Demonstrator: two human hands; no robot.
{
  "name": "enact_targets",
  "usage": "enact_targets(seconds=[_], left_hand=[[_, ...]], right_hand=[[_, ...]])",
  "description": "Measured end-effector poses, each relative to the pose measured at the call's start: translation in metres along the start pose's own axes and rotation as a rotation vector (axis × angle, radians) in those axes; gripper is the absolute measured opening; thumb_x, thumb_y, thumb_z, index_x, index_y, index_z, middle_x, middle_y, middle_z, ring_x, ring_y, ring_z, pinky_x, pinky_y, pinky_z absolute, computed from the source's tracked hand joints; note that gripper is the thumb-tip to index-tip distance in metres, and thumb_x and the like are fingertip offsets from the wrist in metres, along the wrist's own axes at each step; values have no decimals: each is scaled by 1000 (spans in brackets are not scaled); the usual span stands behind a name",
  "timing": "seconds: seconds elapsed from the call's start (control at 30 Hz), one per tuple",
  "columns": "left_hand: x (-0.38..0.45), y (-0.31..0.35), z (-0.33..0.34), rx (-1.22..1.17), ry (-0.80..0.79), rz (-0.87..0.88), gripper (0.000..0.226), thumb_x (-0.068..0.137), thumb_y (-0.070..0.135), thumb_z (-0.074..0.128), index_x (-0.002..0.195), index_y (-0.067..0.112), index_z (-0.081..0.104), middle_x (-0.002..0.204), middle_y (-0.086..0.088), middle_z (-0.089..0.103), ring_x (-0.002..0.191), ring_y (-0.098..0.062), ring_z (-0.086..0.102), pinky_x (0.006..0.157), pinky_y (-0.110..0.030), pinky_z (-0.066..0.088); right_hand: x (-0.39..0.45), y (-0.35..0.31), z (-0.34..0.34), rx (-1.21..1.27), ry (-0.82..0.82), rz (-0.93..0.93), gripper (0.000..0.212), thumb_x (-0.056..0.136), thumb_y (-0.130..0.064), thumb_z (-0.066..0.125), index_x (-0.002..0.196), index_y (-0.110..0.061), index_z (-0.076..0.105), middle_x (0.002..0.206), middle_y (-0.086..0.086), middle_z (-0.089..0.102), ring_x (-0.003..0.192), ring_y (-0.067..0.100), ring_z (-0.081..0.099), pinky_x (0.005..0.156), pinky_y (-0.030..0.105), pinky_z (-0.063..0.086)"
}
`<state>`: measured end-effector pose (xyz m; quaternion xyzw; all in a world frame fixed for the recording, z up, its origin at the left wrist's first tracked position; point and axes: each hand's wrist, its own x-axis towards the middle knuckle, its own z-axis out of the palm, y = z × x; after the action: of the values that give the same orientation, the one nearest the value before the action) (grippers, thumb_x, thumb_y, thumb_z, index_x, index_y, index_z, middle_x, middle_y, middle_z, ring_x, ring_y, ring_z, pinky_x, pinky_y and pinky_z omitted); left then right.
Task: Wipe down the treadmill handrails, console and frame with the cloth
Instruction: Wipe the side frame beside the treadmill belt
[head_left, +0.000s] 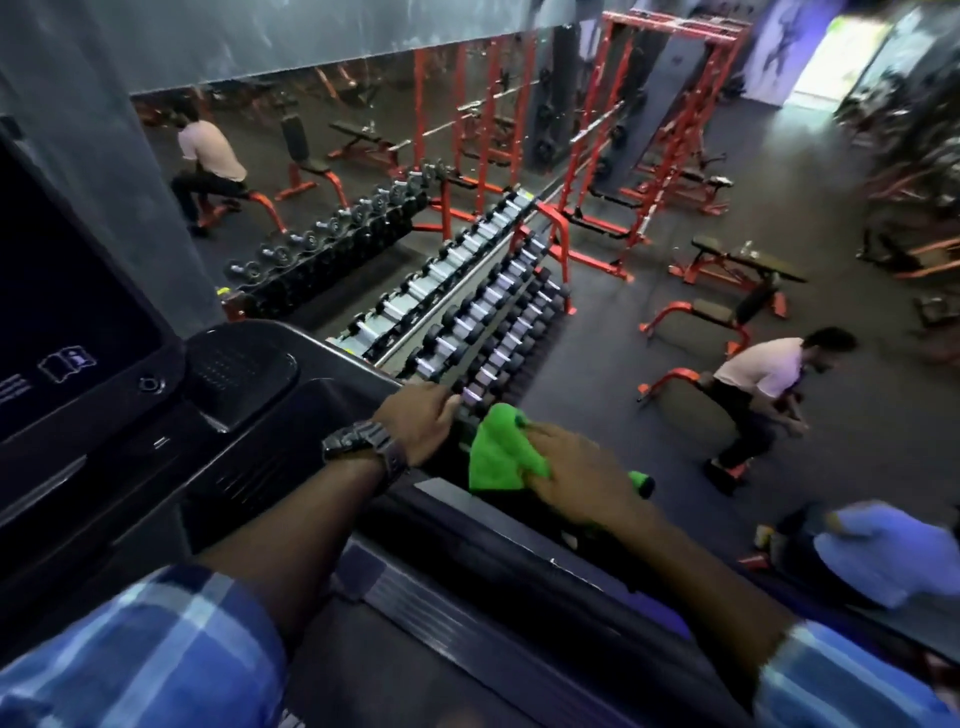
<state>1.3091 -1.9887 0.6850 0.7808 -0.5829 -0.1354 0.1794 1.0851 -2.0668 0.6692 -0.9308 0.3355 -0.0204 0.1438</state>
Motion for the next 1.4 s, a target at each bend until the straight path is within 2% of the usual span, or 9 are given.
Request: enact_targets(seconds=[0.1, 0.3, 0.5, 0.73, 0.83, 0.97, 1.17, 1.27, 1.4], left_hand=[[-7, 8, 10, -21, -26, 99, 41, 93, 39, 27, 94, 11, 57, 99, -17, 65, 94, -35, 59, 81, -40, 46], [-20, 4, 16, -142, 22, 116, 31, 98, 23, 40, 114, 1, 53, 114, -22, 55, 106, -36, 53, 90, -37, 39], [-33, -2, 10, -92, -19, 151, 31, 98, 24, 39, 113, 3, 56, 115, -20, 57, 107, -37, 54, 91, -41, 42], [-32, 5, 21, 127, -47, 250, 40, 92, 33, 43, 114, 5, 60, 116, -21, 58, 105, -41, 54, 95, -43, 42], [-32, 6, 27, 172, -5, 290, 34, 93, 32, 50, 116, 10, 61, 121, -16, 56, 109, -38, 52, 98, -42, 41], [-31, 13, 35, 225, 33, 258, 43, 91, 42, 40, 111, 11, 62, 117, -17, 58, 106, -39, 52, 95, -44, 43], [-30, 41, 44, 280, -11, 349, 59, 86, 51, 27, 97, 6, 62, 99, -20, 61, 90, -41, 57, 80, -46, 47], [-33, 48, 49, 269, 0, 394, 58, 86, 54, 26, 92, 9, 62, 98, -16, 61, 91, -40, 57, 79, -46, 47], [-37, 62, 59, 280, -2, 416, 57, 86, 56, 26, 94, 13, 62, 103, -12, 61, 97, -38, 56, 81, -46, 46]], right_hand=[[23, -26, 7, -110, 46, 200, 37, 86, -40, 49, 121, -29, 50, 125, 5, 57, 107, 36, 61, 83, 43, 52], [-38, -44, 24, -158, 179, 101, 60, 77, -27, 57, 135, -36, 50, 144, -9, 47, 113, 27, 51, 87, 39, 49], [-30, -30, 14, -71, 260, 563, 33, 83, -33, 52, 114, -21, 57, 115, 8, 63, 104, 35, 60, 82, 42, 51], [-72, -45, 42, -107, 327, 235, 50, 73, -25, 61, 122, -33, 59, 132, -8, 56, 106, 25, 54, 87, 36, 47], [-116, 2, 30, -103, 434, 471, 44, 76, -24, 55, 120, -24, 61, 121, -1, 62, 101, 29, 56, 84, 39, 48], [-59, -15, 9, 38, 441, 931, 33, 85, -30, 49, 108, -15, 68, 107, 9, 69, 102, 33, 62, 81, 38, 50], [-115, -11, 32, -23, 422, 433, 46, 69, -23, 60, 114, -29, 62, 115, -5, 65, 95, 27, 58, 79, 37, 50], [-175, 40, 21, -36, 510, 702, 34, 72, -18, 53, 104, -23, 64, 105, 0, 67, 92, 30, 58, 75, 39, 50], [-141, 65, 1, -55, 494, 1016, 26, 80, -21, 46, 95, -16, 67, 96, 8, 70, 93, 34, 63, 73, 37, 49]])
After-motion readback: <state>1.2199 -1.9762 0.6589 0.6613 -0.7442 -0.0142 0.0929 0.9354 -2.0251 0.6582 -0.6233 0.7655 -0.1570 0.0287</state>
